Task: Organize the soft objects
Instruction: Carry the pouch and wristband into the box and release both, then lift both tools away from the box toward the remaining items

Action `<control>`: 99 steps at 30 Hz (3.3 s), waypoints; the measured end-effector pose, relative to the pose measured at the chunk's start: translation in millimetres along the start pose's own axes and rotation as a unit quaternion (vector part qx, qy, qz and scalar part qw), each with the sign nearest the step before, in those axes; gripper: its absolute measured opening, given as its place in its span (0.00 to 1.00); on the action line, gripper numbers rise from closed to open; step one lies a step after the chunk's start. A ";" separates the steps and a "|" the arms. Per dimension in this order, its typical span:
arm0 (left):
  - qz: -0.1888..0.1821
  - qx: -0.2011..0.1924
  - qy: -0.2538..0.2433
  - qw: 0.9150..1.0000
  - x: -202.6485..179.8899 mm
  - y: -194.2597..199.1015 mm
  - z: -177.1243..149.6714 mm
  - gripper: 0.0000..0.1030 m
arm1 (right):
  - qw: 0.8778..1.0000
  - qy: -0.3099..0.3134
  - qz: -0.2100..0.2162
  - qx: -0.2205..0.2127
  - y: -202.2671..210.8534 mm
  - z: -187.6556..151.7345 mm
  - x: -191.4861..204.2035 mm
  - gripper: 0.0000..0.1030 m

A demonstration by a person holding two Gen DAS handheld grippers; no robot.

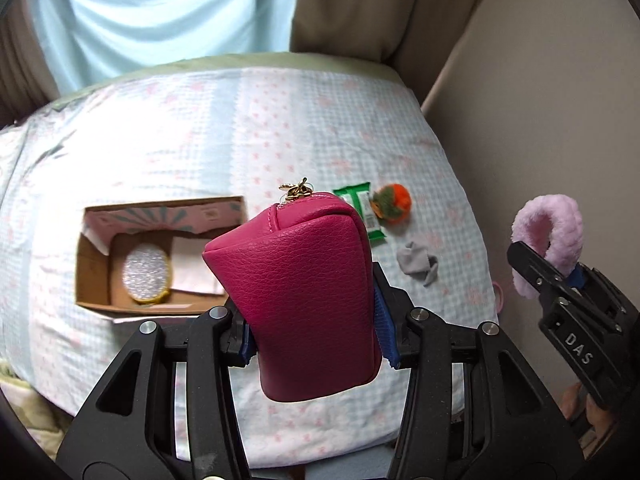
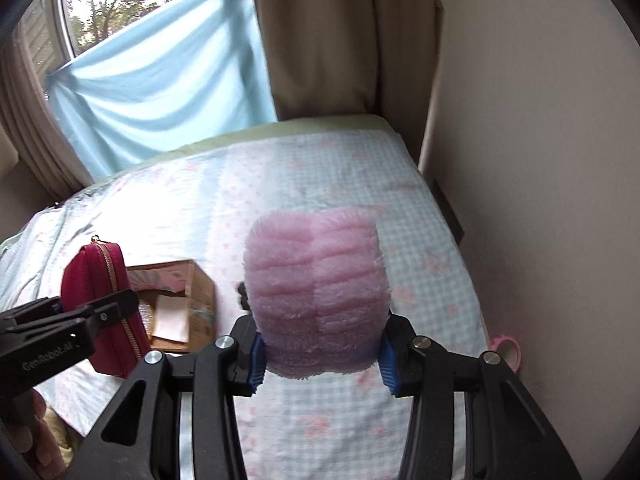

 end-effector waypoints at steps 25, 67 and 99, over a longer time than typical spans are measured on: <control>0.031 0.035 0.056 0.997 274.7 28.9 -2.0 0.41 | 0.993 0.078 0.073 0.048 -31.1 13.2 288.3 0.40; 0.076 0.204 -0.160 0.963 285.9 -213.8 -18.3 1.00 | 0.936 -0.038 0.092 0.338 -301.0 -57.5 271.8 1.00; 0.068 -0.004 -0.062 0.996 281.1 49.0 -18.9 1.00 | 0.994 0.042 0.049 0.089 -44.5 -10.4 273.9 1.00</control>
Point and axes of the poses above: each gripper's, at about its wrist camera, not at the fingertips, and y roughly against the way its jaws point, x to its left, z to its top, the point moved 9 cm from there along -y, roughly the way its jaws point, and after that the axes turned 2 degrees about x, right-handed, at the moved point
